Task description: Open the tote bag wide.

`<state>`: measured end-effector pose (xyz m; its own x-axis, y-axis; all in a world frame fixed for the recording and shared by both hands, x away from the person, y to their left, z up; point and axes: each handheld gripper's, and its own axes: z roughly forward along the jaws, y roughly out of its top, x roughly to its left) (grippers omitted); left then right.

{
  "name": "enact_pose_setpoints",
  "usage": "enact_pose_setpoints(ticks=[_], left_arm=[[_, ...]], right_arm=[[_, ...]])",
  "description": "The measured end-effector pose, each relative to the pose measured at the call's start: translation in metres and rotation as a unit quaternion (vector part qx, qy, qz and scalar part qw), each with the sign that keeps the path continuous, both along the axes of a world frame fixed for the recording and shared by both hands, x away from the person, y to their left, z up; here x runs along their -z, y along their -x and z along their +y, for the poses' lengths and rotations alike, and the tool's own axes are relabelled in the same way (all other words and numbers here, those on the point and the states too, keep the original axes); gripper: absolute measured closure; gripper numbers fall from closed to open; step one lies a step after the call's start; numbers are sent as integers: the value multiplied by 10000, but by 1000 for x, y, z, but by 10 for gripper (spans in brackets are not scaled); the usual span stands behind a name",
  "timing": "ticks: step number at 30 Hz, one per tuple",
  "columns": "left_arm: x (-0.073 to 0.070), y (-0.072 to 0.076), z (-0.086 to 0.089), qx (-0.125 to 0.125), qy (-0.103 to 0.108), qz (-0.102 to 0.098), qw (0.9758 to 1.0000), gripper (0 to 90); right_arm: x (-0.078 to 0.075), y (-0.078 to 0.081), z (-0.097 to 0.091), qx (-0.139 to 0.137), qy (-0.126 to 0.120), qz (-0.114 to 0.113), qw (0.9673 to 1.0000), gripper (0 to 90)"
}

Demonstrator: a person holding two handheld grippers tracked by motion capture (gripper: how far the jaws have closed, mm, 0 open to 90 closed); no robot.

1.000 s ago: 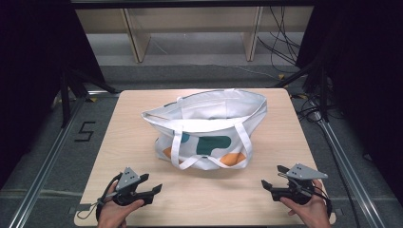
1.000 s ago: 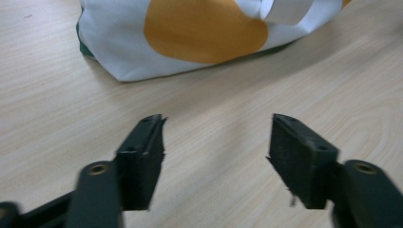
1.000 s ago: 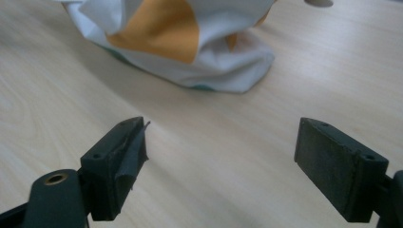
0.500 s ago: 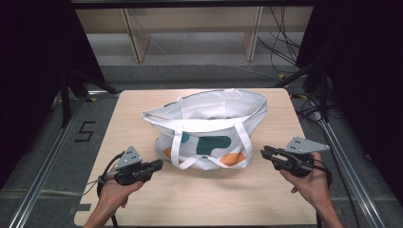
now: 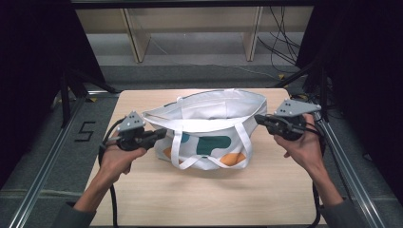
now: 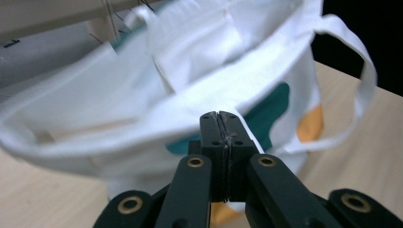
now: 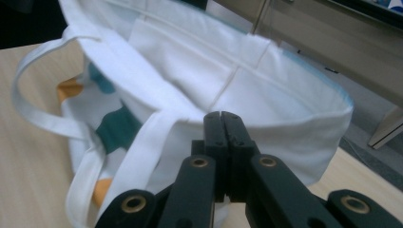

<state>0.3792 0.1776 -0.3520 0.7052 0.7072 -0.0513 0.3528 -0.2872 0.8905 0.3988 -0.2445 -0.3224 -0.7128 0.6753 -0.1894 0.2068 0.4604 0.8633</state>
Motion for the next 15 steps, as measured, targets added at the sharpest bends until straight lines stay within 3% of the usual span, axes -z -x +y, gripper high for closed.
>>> enact_pose_setpoints(ticks=[1, 2, 3, 6, 9, 11, 15], left_arm=[[-5, -6, -1, -67, -19, -34, 10000, 887], [-12, -19, -3, -142, -41, -49, 9999, 887], [-12, -19, -3, -142, -41, -49, 9999, 888], [-16, -38, -6, -267, -55, 47, 9996, 888], [-13, -53, -11, -300, -102, 169, 9994, 886], [-8, -63, -12, -332, -56, 272, 9991, 883], [9, -82, -11, -444, -196, 448, 9978, 883]], right_arm=[[0, 0, 0, 0, 0, 0, 10000, 900], [-5, -11, 5, 18, 58, -20, 10000, 900], [-7, -16, 8, 9, 128, -29, 9999, 900], [-8, -26, 13, -5, 213, 60, 9998, 900], [-6, -39, 18, 136, 278, 171, 9994, 900], [-1, -51, 21, 175, 359, 128, 9991, 900], [10, -60, 23, 271, 363, 252, 9987, 900]])
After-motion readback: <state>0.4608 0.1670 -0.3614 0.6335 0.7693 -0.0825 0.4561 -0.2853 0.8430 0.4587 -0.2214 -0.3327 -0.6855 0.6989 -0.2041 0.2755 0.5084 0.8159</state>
